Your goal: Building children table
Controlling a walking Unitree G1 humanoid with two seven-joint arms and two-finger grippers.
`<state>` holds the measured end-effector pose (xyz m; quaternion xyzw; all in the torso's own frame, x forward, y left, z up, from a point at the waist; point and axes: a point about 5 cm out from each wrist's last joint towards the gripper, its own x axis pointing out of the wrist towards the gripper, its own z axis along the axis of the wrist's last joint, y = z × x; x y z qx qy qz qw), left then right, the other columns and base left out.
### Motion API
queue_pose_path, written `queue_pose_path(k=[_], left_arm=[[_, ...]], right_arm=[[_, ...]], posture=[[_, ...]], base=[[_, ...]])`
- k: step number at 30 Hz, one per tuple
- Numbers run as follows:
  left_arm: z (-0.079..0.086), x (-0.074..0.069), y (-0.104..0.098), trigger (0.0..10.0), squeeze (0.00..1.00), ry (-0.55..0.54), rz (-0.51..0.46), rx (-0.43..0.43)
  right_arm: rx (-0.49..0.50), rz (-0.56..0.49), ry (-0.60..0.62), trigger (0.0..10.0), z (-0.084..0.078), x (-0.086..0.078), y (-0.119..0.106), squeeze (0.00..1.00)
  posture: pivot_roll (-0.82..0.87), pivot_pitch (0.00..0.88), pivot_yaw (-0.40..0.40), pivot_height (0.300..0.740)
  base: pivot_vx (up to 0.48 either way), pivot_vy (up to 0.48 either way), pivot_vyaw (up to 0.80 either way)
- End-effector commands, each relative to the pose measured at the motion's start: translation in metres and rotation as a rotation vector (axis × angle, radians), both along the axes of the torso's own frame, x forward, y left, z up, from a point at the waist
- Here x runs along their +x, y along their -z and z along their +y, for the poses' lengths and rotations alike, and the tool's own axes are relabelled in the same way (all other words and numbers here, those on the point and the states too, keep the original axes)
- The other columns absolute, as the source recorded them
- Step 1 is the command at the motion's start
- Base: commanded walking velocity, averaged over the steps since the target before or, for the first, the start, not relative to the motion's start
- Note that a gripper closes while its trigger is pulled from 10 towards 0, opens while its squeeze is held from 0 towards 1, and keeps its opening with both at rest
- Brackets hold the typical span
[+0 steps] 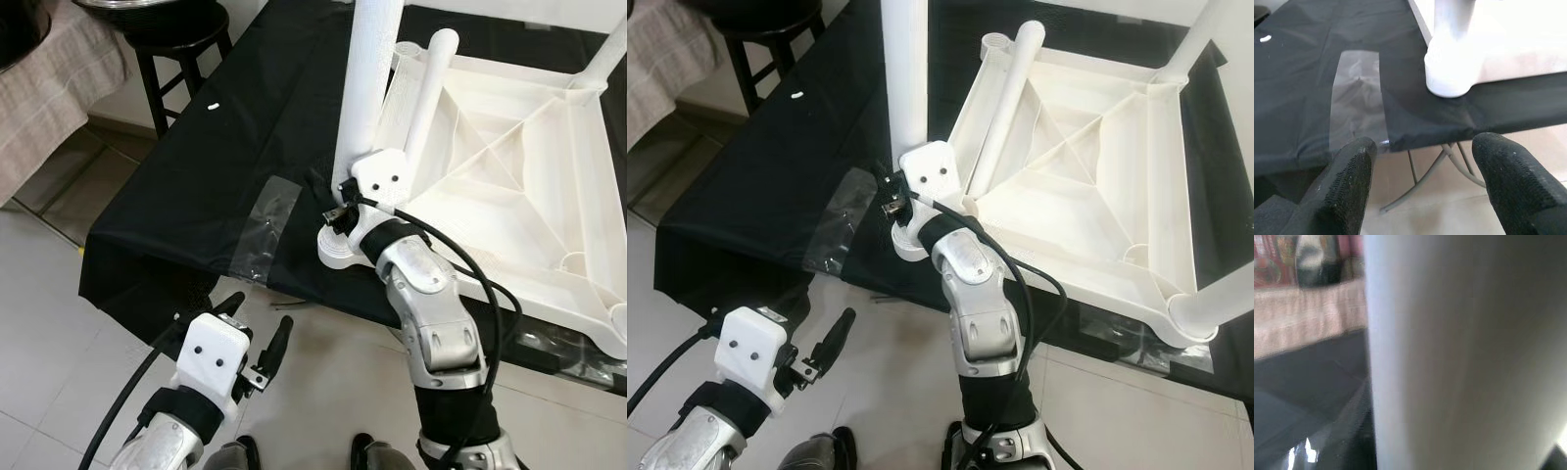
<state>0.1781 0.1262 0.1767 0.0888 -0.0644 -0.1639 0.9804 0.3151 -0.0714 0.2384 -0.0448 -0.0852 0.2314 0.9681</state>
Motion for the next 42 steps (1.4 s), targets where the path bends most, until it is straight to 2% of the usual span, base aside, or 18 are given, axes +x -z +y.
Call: queue_pose_path(k=[1,2,4,7,8,9,10,11,12,15,17,26,27,29,30,36,40,42], left_arm=[[0.002,0.000,0.005,10.0,0.00,0.000,0.019,0.004],[0.002,0.000,0.005,10.0,0.00,0.000,0.019,0.004],[0.001,0.001,0.005,10.0,0.00,0.001,0.014,0.001],[0.001,0.001,0.005,10.0,0.00,0.001,0.013,0.000],[0.000,0.001,0.004,10.0,0.00,0.004,0.010,-0.003],[0.000,0.001,0.004,10.0,0.00,0.004,0.010,-0.003],[-0.001,0.000,0.004,10.0,0.00,0.006,0.009,-0.005],[-0.002,0.000,0.004,10.0,0.00,0.007,0.009,-0.007],[-0.003,-0.001,0.004,10.0,0.00,0.009,0.008,-0.009],[-0.002,-0.002,0.004,10.0,0.00,0.006,0.010,-0.011],[-0.002,-0.005,0.003,10.0,0.00,0.002,0.015,-0.013],[-0.002,-0.013,0.002,10.0,0.00,-0.003,0.023,-0.014],[-0.002,-0.013,0.001,10.0,0.00,-0.004,0.023,-0.014],[-0.002,-0.014,0.001,10.0,0.00,-0.004,0.024,-0.014],[-0.002,-0.014,0.001,10.0,0.00,-0.004,0.024,-0.014],[-0.003,-0.015,0.001,10.0,0.00,-0.003,0.029,-0.015],[-0.004,-0.015,0.002,10.0,0.00,-0.001,0.031,-0.015],[-0.005,-0.013,0.003,10.0,0.00,-0.002,0.031,-0.020]], right_arm=[[0.169,0.068,-0.183,10.0,0.026,-0.001,-0.006,1.00],[0.169,0.068,-0.183,10.0,0.026,-0.001,-0.006,1.00],[0.154,-0.031,-0.411,10.0,0.009,0.013,-0.035,1.00],[0.141,-0.052,-0.461,10.0,0.005,0.016,-0.040,1.00],[0.068,-0.100,-0.608,10.0,-0.004,0.020,-0.051,1.00],[0.068,-0.100,-0.608,10.0,-0.004,0.020,-0.051,1.00],[0.004,-0.119,-0.664,10.0,-0.008,0.023,-0.053,0.81],[-0.084,-0.139,-0.709,10.0,-0.013,0.030,-0.055,0.00],[-0.141,-0.149,-0.728,10.0,-0.016,0.034,-0.056,0.00],[-0.193,-0.145,-0.778,10.0,-0.018,0.041,-0.062,0.00],[-0.185,-0.129,-0.873,10.0,-0.020,0.048,-0.075,0.00],[-0.183,-0.092,-1.037,10.0,-0.024,0.055,-0.094,0.00],[-0.183,-0.089,-1.056,4.9,-0.024,0.055,-0.095,0.00],[-0.183,-0.088,-1.068,4.9,-0.025,0.055,-0.095,0.00],[-0.183,-0.083,-1.082,0.0,-0.025,0.055,-0.096,0.00],[-0.189,-0.075,-1.141,0.0,-0.028,0.057,-0.098,0.00],[-0.200,-0.074,-1.139,0.0,-0.030,0.058,-0.097,0.00],[-0.241,-0.089,-1.029,0.0,-0.037,0.062,-0.094,0.00]], posture=[[0.07,0.276,-0.055,0.740],[0.07,0.276,-0.055,0.740],[0.07,0.277,-0.059,0.740],[0.07,0.277,-0.059,0.740],[0.07,0.280,-0.061,0.740],[0.07,0.280,-0.061,0.740],[0.08,0.285,-0.061,0.740],[0.08,0.291,-0.063,0.740],[0.08,0.291,-0.063,0.740],[0.09,0.301,-0.062,0.740],[0.11,0.310,-0.063,0.740],[0.13,0.335,-0.070,0.740],[0.13,0.336,-0.069,0.740],[0.13,0.336,-0.069,0.740],[0.13,0.338,-0.069,0.740],[0.13,0.334,-0.064,0.740],[0.12,0.328,-0.064,0.740],[0.07,0.316,-0.082,0.740]], base=[[0.000,0.000,0.00],[0.000,0.000,0.00],[0.000,0.000,0.00],[0.000,0.000,0.00],[0.000,0.000,0.00],[0.000,0.000,0.00],[0.000,0.000,0.00],[0.000,0.000,0.00],[0.000,0.000,0.00],[0.000,0.000,0.00],[0.000,0.000,0.00],[0.000,0.000,0.00],[0.000,0.000,0.00],[0.000,0.000,0.00],[0.000,0.000,0.00],[0.000,0.000,0.00],[0.000,0.000,0.00],[0.000,0.000,0.00]])
